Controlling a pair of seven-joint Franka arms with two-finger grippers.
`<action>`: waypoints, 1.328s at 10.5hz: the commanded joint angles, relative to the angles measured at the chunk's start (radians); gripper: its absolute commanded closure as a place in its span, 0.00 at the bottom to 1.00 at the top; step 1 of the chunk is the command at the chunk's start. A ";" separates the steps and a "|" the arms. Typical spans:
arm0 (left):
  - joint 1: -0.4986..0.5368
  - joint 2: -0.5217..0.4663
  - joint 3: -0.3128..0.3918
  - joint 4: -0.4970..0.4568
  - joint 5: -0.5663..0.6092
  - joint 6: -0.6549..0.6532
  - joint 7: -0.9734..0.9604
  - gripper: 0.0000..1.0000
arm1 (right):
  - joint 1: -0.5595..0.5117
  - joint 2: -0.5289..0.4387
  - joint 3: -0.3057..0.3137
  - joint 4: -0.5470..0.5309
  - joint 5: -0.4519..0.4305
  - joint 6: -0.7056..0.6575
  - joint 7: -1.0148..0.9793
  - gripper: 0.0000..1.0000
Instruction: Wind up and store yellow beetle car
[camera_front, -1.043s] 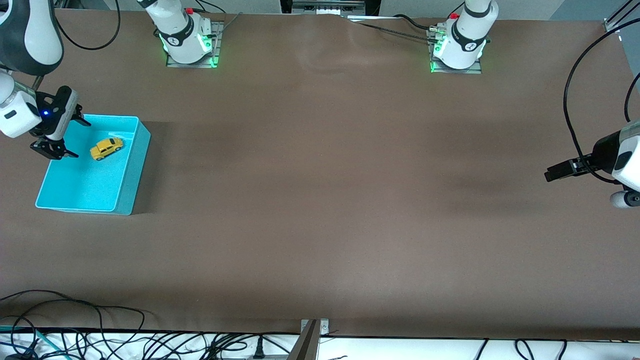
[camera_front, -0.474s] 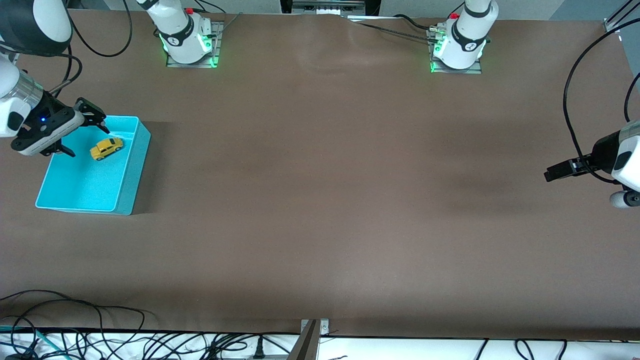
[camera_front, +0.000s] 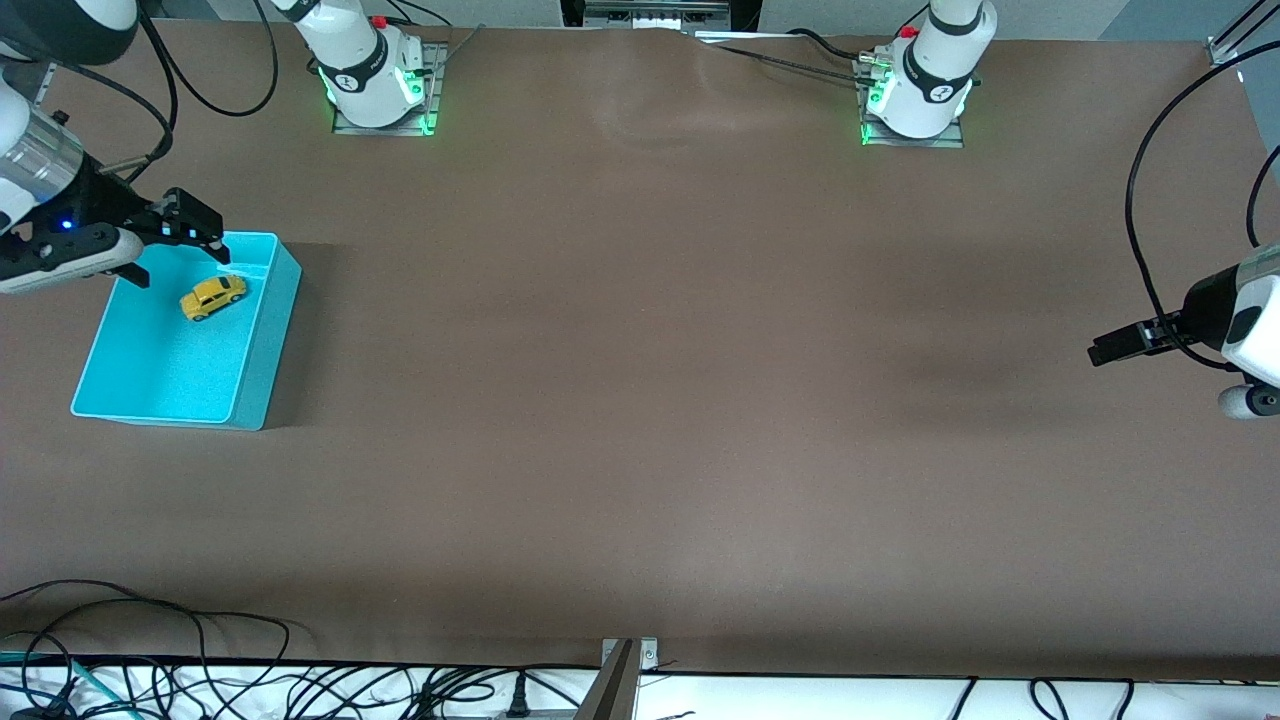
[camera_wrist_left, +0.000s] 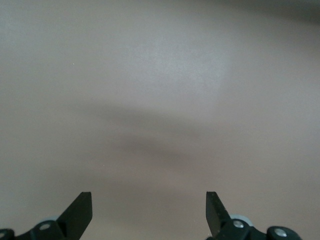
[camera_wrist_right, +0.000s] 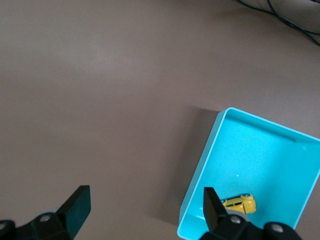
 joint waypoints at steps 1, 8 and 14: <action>0.011 -0.021 -0.001 -0.028 -0.030 0.023 0.022 0.00 | 0.084 0.099 -0.062 0.190 -0.042 -0.127 0.085 0.00; 0.008 -0.010 -0.001 -0.017 -0.030 0.023 0.022 0.00 | 0.096 0.105 -0.033 0.186 -0.096 -0.181 0.159 0.00; 0.008 -0.010 -0.001 -0.014 -0.030 0.023 0.022 0.00 | 0.095 0.074 -0.042 0.148 -0.091 -0.192 0.151 0.00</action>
